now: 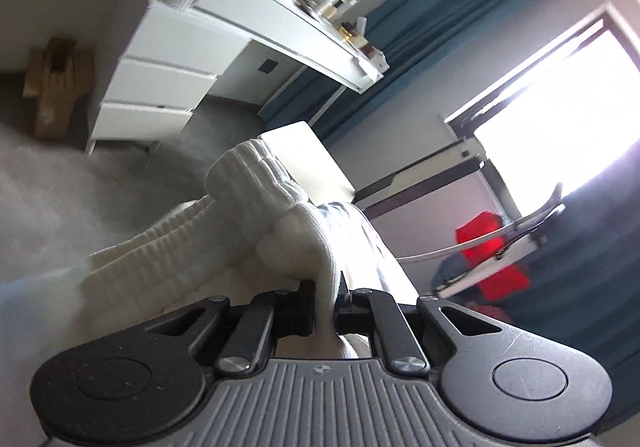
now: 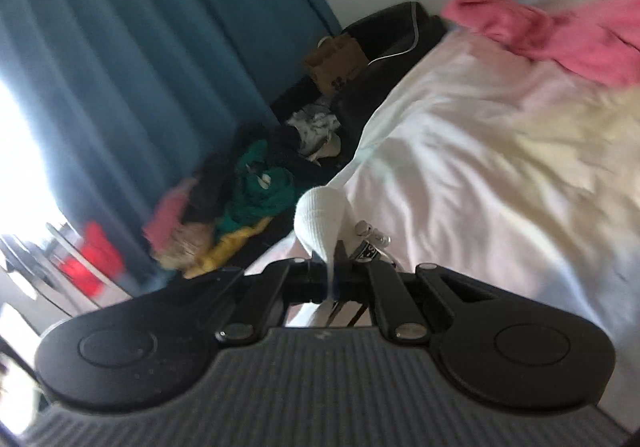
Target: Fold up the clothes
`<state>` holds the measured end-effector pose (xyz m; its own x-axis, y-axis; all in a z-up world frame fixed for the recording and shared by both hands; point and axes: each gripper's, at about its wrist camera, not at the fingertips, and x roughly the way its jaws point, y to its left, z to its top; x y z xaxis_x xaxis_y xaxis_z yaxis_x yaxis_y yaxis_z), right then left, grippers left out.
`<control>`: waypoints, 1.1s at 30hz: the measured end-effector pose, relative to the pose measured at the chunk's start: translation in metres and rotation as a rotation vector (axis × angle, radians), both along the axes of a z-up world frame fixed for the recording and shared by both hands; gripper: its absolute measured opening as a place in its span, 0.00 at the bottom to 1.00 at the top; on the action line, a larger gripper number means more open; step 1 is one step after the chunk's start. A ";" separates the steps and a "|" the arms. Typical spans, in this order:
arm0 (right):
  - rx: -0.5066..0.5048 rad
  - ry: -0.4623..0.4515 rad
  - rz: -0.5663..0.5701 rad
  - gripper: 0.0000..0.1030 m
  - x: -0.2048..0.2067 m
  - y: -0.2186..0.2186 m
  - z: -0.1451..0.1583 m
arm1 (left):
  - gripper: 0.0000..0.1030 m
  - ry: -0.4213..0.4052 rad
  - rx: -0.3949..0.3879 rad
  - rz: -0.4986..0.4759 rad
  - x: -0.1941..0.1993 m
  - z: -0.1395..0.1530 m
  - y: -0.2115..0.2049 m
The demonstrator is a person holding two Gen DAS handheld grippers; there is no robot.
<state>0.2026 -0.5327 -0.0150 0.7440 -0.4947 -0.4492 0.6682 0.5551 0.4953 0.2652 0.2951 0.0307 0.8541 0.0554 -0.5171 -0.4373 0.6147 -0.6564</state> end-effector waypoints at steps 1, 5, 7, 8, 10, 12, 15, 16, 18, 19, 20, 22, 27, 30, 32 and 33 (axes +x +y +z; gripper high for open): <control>-0.016 0.030 -0.005 0.06 0.021 -0.001 -0.010 | 0.09 0.015 0.018 0.000 0.025 -0.009 -0.006; -0.060 0.118 0.001 0.06 0.080 -0.010 -0.057 | 0.10 0.115 0.054 0.016 0.103 -0.051 -0.024; -0.071 0.147 0.017 0.06 0.097 -0.014 -0.077 | 0.11 0.163 0.063 0.034 0.124 -0.069 -0.031; -0.070 0.147 0.026 0.07 0.103 -0.016 -0.085 | 0.12 0.178 0.073 0.038 0.131 -0.074 -0.034; -0.056 0.132 0.029 0.09 0.108 -0.019 -0.091 | 0.16 0.191 0.086 0.039 0.138 -0.080 -0.039; -0.040 0.123 0.030 0.11 0.107 -0.019 -0.090 | 0.24 0.190 0.082 0.019 0.130 -0.077 -0.038; -0.002 0.116 0.038 0.20 0.097 -0.016 -0.080 | 0.36 0.186 0.078 -0.013 0.116 -0.069 -0.035; 0.003 0.109 0.047 0.23 0.090 -0.012 -0.074 | 0.40 0.178 0.070 -0.021 0.104 -0.065 -0.032; 0.018 0.090 0.073 0.23 0.074 -0.005 -0.063 | 0.47 0.154 0.042 -0.043 0.074 -0.057 -0.024; 0.030 0.078 0.088 0.24 0.063 0.000 -0.058 | 0.50 0.136 0.025 -0.066 0.061 -0.054 -0.021; 0.042 0.066 0.098 0.30 0.051 0.005 -0.053 | 0.58 0.115 0.008 -0.095 0.049 -0.051 -0.017; 0.069 0.042 0.116 0.47 0.025 0.014 -0.044 | 0.61 0.101 -0.016 -0.141 0.023 -0.045 -0.012; 0.138 -0.032 0.113 0.59 -0.056 0.028 -0.034 | 0.72 0.094 -0.056 -0.170 -0.050 -0.046 0.005; 0.246 -0.084 0.090 0.62 -0.100 0.028 -0.047 | 0.74 0.112 -0.107 -0.147 -0.087 -0.057 0.016; 0.303 -0.105 0.081 0.62 -0.122 0.029 -0.058 | 0.74 0.123 -0.156 -0.129 -0.104 -0.067 0.024; 0.318 -0.104 0.083 0.61 -0.129 0.030 -0.064 | 0.74 0.125 -0.174 -0.120 -0.111 -0.072 0.028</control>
